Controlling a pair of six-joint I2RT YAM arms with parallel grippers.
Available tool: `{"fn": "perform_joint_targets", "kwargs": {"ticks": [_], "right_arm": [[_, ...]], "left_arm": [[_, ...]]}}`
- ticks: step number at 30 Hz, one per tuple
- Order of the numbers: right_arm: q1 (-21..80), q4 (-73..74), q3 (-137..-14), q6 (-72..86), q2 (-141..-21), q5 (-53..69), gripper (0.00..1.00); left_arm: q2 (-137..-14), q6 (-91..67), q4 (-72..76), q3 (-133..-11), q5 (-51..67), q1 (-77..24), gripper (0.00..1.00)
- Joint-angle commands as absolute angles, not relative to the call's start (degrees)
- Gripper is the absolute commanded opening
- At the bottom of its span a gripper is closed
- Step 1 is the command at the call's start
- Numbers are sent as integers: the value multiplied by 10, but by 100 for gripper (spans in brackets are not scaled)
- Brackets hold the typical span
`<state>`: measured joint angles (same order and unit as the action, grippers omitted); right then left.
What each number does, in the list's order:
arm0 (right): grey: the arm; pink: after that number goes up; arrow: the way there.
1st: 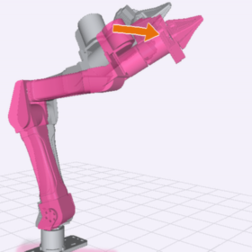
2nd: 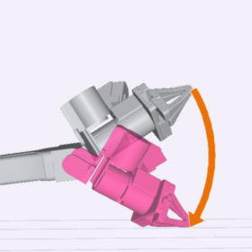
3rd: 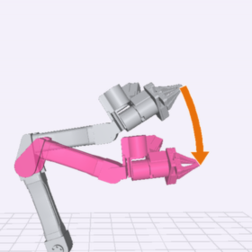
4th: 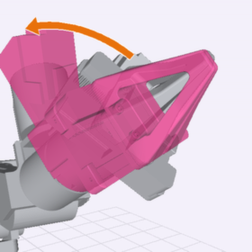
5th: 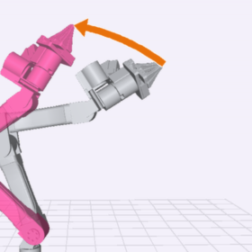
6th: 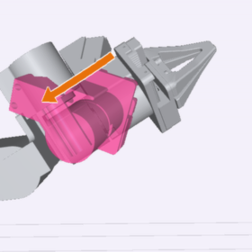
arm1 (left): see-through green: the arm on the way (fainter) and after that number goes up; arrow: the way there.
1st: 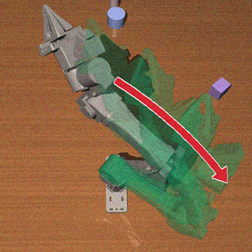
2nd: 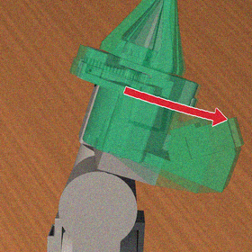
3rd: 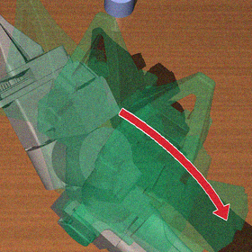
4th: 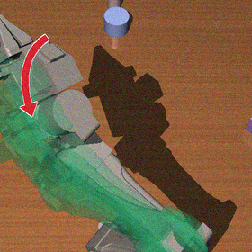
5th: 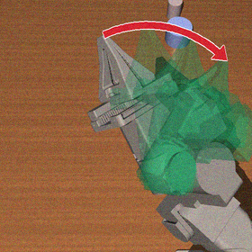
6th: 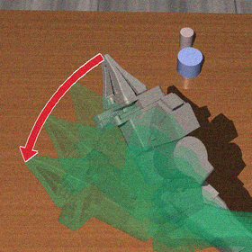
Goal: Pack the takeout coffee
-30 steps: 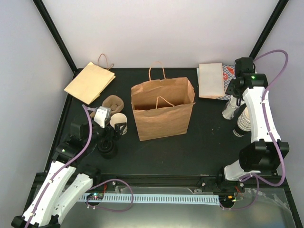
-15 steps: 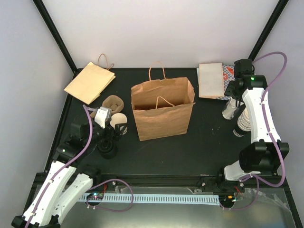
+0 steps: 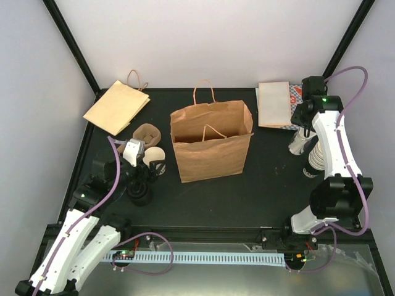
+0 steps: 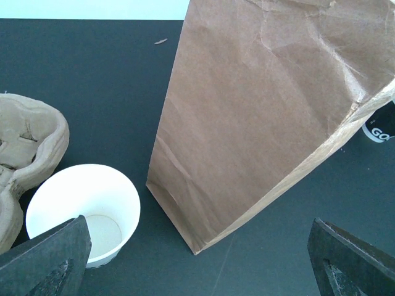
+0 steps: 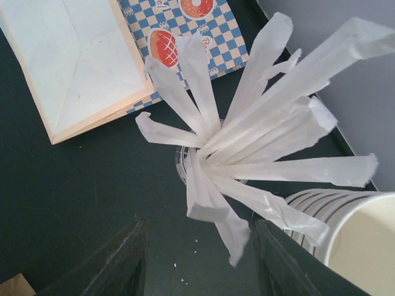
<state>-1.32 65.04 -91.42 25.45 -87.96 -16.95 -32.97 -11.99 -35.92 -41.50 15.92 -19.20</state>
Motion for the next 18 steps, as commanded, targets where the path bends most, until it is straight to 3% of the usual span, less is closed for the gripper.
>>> {"fn": "perform_joint_targets", "kwargs": {"ticks": [1,7,18], "right_arm": [[-16,635,-926,260,-902,-181,49],[-16,636,-944,264,-926,-196,48],[-15,645,-944,260,-910,-190,20]], "left_arm": [[-325,-112,-343,-413,169,-190,99],[-325,-112,-342,-412,167,-190,99],[-330,-112,-343,-413,169,-190,99]]}}
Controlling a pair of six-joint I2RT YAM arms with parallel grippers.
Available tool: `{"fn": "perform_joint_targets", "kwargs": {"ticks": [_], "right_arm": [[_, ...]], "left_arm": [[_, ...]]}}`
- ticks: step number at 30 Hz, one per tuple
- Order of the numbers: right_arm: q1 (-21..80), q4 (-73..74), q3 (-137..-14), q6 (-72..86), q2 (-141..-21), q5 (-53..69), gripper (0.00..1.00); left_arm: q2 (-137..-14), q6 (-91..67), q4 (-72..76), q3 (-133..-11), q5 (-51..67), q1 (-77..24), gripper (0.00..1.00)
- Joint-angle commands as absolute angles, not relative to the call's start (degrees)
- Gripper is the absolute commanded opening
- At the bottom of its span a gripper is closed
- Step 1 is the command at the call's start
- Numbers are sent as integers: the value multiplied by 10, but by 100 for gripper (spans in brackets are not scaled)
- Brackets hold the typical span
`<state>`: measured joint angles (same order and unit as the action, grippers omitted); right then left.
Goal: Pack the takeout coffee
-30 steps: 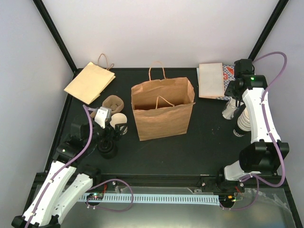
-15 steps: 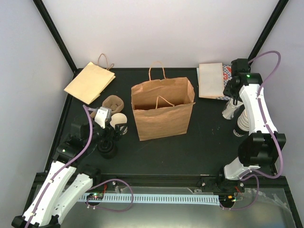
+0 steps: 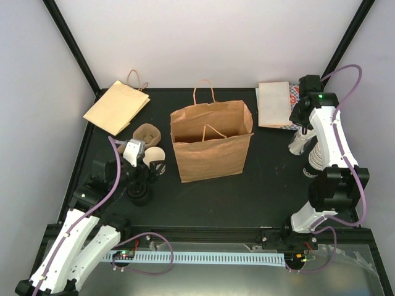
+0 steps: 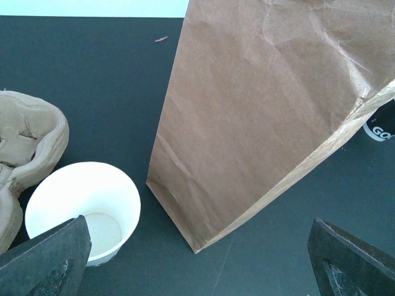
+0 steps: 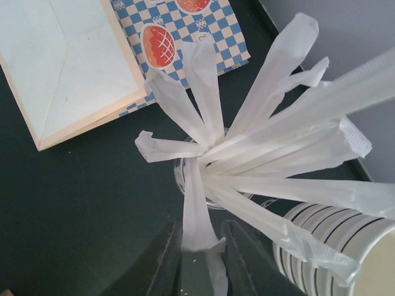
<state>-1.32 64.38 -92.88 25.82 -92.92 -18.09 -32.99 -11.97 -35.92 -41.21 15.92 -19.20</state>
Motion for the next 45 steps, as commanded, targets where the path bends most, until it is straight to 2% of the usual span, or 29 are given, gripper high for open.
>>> {"fn": "perform_joint_targets", "kwargs": {"ticks": [1,5,7,32,45], "right_arm": [[-15,647,-945,259,-907,-188,17],[-15,660,-951,255,-897,-186,4],[-15,667,-956,253,-894,-184,1],[24,794,-1083,252,-842,-157,4],[27,842,-1165,228,-795,-79,4]], "left_arm": [[-330,-112,-343,-412,169,-190,99],[-330,-112,-342,-412,170,-190,99],[-330,-112,-342,-412,169,-190,99],[-330,-110,-342,-412,172,-190,99],[-335,-110,-341,-411,175,-190,99]]}}
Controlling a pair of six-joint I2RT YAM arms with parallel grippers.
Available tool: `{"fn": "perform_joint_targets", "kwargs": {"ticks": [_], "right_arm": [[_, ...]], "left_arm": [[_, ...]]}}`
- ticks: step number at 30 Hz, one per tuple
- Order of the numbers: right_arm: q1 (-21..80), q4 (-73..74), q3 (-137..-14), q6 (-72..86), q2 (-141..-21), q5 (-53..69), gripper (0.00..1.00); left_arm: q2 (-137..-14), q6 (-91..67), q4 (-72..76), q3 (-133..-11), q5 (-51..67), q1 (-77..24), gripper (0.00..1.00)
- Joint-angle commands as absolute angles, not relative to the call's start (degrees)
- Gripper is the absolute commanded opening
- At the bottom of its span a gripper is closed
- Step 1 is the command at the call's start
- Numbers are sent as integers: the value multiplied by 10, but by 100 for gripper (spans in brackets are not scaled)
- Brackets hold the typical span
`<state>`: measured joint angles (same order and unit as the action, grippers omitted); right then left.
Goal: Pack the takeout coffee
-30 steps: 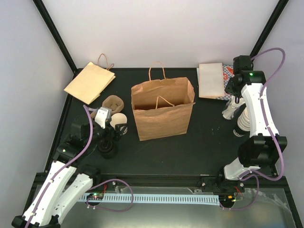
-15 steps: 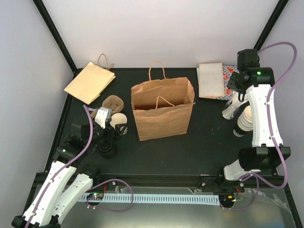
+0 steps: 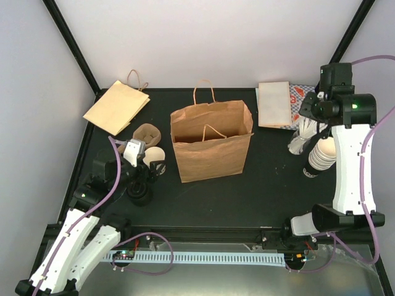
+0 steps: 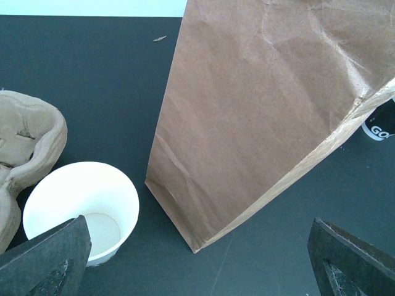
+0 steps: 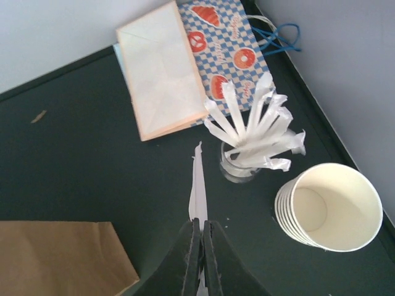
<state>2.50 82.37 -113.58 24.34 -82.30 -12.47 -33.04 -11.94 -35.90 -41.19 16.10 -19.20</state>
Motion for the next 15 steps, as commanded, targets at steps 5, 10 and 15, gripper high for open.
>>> {"fn": "perform_joint_targets", "kwargs": {"ticks": [5,10,15], "right_arm": [[27,829,-1181,225,-773,6,1],[27,780,-1181,217,-740,106,1],[27,684,-1146,225,-684,210,1]], "left_arm": [[-337,-110,-341,-412,177,-189,99],[-335,-110,-340,-412,178,-190,99],[-337,-110,-341,-412,177,-190,99]]}}
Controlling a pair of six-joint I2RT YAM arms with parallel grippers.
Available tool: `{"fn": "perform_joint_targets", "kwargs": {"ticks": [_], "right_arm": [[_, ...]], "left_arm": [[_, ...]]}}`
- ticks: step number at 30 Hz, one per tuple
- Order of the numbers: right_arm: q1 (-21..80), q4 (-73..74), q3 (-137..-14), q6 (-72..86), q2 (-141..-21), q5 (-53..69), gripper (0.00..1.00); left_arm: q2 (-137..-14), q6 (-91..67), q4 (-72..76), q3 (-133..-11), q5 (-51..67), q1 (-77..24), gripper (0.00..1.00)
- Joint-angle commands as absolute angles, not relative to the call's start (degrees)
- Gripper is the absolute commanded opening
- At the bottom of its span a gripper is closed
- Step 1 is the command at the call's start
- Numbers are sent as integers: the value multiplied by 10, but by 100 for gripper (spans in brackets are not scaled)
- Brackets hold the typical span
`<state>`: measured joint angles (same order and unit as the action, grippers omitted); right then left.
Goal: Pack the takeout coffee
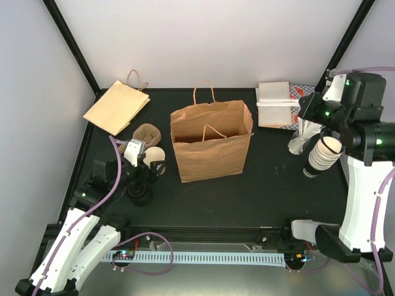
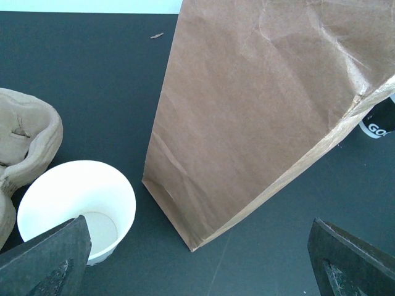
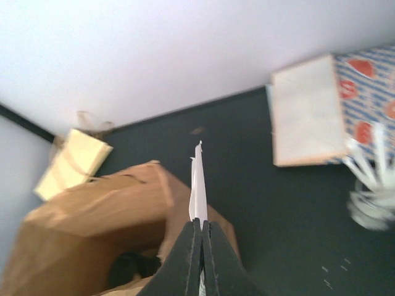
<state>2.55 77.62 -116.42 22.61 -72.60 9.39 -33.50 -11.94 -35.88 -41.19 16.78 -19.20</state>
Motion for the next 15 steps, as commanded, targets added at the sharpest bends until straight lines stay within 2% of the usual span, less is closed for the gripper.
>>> {"fn": "perform_joint_targets", "kwargs": {"ticks": [1,15], "right_arm": [[27,666,-1137,228,-676,230,1],[27,459,-1019,280,-594,466,1]], "left_arm": [[-338,-110,-342,-411,177,-190,99],[-340,-108,-340,-411,184,-190,99]]}}
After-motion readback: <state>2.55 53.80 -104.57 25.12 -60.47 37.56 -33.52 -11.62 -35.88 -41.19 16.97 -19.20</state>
